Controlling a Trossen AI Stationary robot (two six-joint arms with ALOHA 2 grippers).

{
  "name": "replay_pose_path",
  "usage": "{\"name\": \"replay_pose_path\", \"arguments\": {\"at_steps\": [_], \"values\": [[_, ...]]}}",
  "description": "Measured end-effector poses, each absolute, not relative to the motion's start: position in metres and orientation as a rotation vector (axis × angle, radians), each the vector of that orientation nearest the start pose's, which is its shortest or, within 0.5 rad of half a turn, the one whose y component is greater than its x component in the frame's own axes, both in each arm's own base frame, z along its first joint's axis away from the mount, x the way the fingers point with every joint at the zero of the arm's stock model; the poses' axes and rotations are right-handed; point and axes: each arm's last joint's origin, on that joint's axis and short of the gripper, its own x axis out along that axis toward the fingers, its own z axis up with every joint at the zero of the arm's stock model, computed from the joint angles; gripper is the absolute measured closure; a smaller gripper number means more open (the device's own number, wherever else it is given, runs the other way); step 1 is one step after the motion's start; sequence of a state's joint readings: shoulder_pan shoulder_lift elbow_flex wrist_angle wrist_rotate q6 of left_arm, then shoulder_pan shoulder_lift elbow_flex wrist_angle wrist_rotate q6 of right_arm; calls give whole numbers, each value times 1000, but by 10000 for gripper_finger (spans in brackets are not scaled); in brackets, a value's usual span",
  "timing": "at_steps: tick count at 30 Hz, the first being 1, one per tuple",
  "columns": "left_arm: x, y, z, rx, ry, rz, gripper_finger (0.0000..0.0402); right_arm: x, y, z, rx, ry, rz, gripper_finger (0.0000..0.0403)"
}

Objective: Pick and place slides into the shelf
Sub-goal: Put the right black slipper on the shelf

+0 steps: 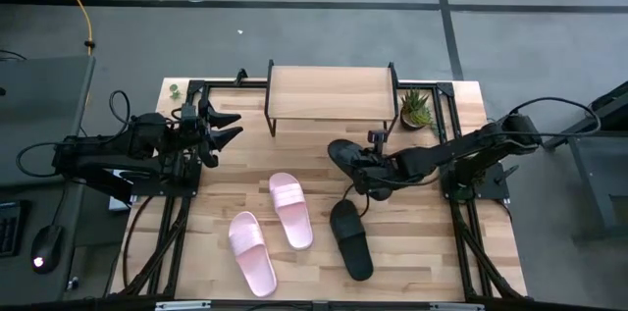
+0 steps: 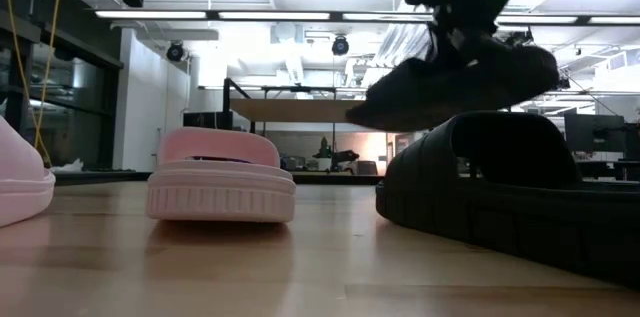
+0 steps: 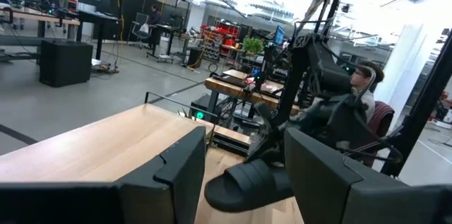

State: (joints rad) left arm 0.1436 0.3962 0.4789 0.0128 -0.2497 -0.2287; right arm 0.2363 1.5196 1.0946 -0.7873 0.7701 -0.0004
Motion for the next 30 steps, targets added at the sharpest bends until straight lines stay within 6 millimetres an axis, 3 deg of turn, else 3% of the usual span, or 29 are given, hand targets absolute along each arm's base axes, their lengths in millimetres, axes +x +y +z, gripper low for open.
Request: {"name": "replay_pose_path", "arguments": {"at_steps": [16, 23, 30], "values": [[109, 23, 295, -231, -140, 380, 227, 295, 36, 288, -734, 1003, -602, 402], [109, 23, 295, -231, -140, 380, 227, 296, 19, 302, -785, 1027, -699, 402], [109, 23, 295, -231, -140, 380, 227, 300, -2, 319, -727, 1015, -772, 402]]}}
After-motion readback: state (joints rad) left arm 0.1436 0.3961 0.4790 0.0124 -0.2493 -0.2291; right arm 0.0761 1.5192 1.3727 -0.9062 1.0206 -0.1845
